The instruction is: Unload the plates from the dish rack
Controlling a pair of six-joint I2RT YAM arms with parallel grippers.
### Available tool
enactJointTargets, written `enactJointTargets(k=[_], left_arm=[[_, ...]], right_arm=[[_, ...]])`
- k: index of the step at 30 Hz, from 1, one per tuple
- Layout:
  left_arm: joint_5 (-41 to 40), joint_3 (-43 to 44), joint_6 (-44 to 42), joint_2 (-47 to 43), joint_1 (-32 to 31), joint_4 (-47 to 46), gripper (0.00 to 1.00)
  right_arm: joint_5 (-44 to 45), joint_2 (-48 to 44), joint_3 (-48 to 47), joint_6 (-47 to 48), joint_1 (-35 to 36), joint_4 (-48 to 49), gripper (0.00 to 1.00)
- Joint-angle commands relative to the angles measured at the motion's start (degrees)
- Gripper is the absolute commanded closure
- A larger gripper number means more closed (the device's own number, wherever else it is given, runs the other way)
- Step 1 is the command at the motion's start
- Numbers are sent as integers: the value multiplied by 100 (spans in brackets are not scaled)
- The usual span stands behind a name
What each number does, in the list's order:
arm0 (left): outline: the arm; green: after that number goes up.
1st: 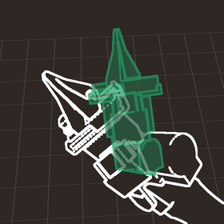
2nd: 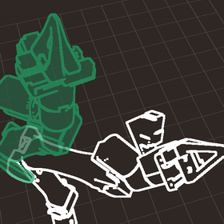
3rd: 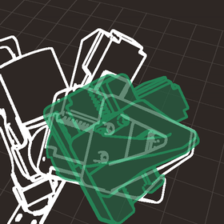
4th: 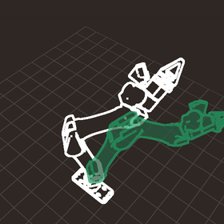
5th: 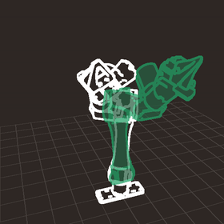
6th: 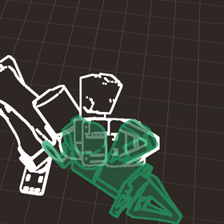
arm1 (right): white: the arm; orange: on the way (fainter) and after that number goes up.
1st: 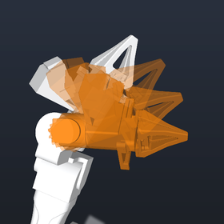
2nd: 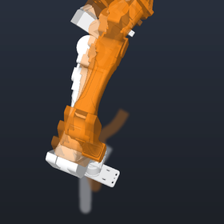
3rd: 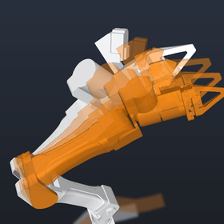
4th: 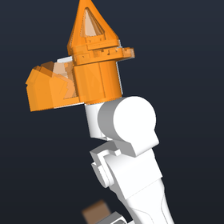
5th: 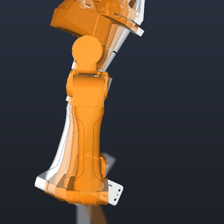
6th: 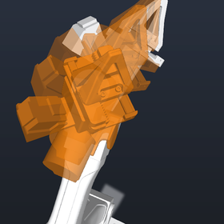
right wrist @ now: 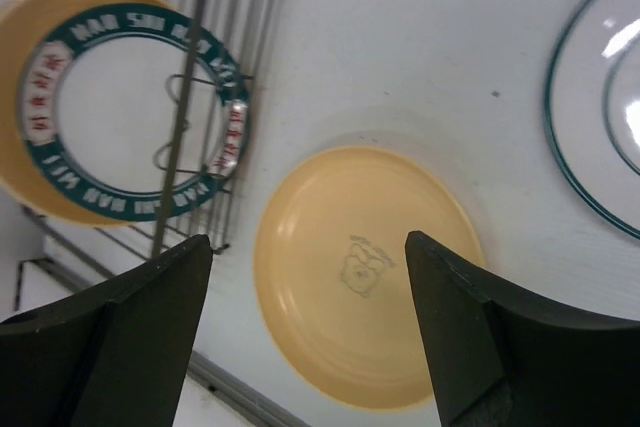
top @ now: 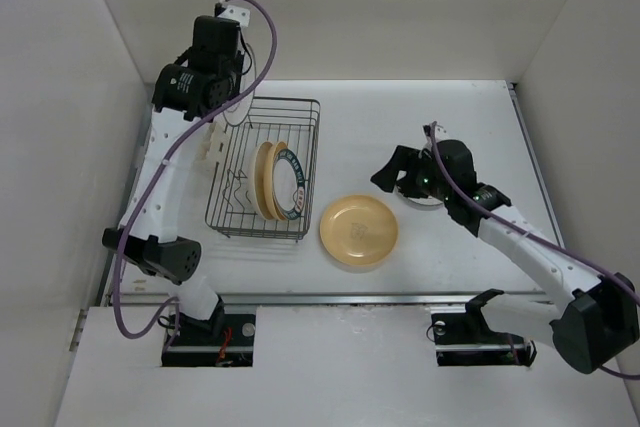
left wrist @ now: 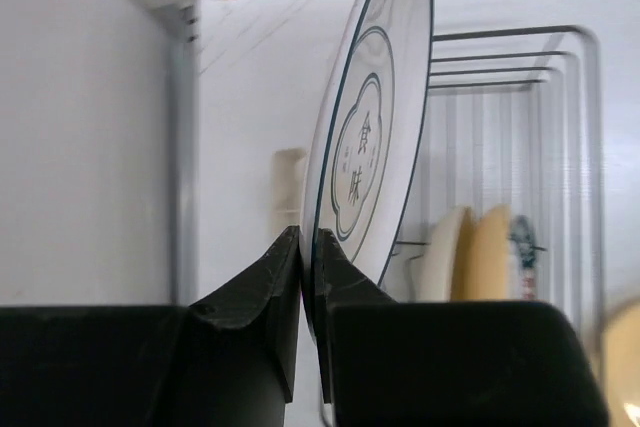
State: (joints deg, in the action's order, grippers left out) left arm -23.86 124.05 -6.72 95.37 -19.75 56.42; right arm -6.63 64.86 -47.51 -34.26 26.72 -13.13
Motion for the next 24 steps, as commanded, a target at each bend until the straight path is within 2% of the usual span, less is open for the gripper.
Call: enactJointTargets(k=[1, 2, 5, 6, 9, 13, 19, 21, 22, 23, 24], left_arm=[[1238, 269, 205, -405, -29, -475, 100], [2191, 269, 258, -405, -29, -387, 100], [3751, 208, 312, -335, -29, 43, 100], [4897, 207, 312, -161, 49, 131, 100], [6694, 128, 312, 190, 182, 579, 100], [7674, -170, 137, 324, 235, 800, 100], [7993, -627, -154, 377, 235, 1099, 100], [8159, -732, -216, 377, 235, 1160, 100], [8212, -803, -216, 377, 235, 1160, 100], [8213, -803, -216, 377, 235, 1160, 100], [8213, -803, -216, 377, 235, 1160, 100]], right_arm=[[-663, -149, -390, -71, 44, 1074, 16], [-716, -149, -391, -281, 44, 1232, 13], [-1076, -9, -391, -554, 44, 1944, 13], [-1173, 44, -391, -703, 44, 2111, 13], [-1498, 298, -391, -810, 44, 2516, 13], [-1412, 475, -470, -881, 44, 2517, 13], [-1586, 651, -251, -1099, 44, 2841, 13], [-1639, 712, -181, -1170, 44, 3043, 35], [-1692, 712, -119, -1258, 44, 3131, 54], [-1744, 773, -119, -1319, 44, 3228, 54], [-1806, 774, -49, -1320, 44, 3411, 75]])
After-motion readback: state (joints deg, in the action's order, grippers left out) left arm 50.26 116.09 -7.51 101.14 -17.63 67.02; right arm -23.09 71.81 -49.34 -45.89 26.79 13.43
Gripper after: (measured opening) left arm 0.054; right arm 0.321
